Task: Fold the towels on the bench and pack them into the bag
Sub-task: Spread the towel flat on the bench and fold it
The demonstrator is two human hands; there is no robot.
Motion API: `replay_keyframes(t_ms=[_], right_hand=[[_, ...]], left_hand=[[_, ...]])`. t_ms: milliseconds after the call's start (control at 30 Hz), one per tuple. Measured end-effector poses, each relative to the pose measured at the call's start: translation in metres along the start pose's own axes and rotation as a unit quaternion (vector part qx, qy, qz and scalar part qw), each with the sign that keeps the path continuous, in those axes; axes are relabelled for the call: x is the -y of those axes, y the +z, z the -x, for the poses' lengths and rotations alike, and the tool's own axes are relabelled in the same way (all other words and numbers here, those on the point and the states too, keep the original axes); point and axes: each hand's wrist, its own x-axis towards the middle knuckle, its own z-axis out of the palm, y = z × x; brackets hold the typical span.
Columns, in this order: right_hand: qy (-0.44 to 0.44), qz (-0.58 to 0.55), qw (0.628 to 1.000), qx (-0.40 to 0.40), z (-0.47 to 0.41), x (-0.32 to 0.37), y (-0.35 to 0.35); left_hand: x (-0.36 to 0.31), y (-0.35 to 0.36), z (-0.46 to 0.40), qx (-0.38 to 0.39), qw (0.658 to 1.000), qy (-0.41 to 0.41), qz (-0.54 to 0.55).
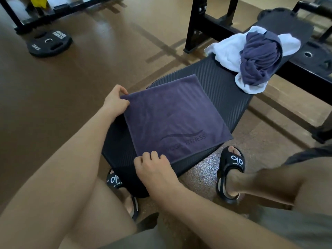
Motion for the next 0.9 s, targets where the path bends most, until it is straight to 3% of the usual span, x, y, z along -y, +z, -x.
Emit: replay_keyframes(t_ms=[167, 400, 533, 700, 800, 900], right_hand=[[-0.052, -0.029, 0.997, -0.039, 0.014, -0.018, 0.004], [-0.089, -0.046, 0.993, -0.062, 0.057, -0.042, 0.014], [-0.076, -0.077, 0.991, -0.077, 0.076, -0.046, 0.019], [0.007, -0.154, 0.978, -0.137, 0.088, -0.051, 0.017], [0.108, -0.304, 0.929, -0.183, 0.092, -0.056, 0.008], [0.233, -0.481, 0.826, -0.180, 0.096, -0.066, -0.002]], left_hand=[[0.009, -0.014, 0.010, 0.003, 0.999, 0.013, -0.046], [0.015, -0.042, 0.037, 0.087, 0.988, 0.036, -0.123], [0.004, -0.051, 0.047, 0.078, 0.994, 0.035, -0.062], [-0.012, -0.050, 0.048, 0.074, 0.995, -0.002, 0.065], [-0.019, -0.049, 0.045, 0.086, 0.993, 0.050, 0.062], [-0.033, -0.039, 0.035, 0.082, 0.990, 0.081, 0.082]])
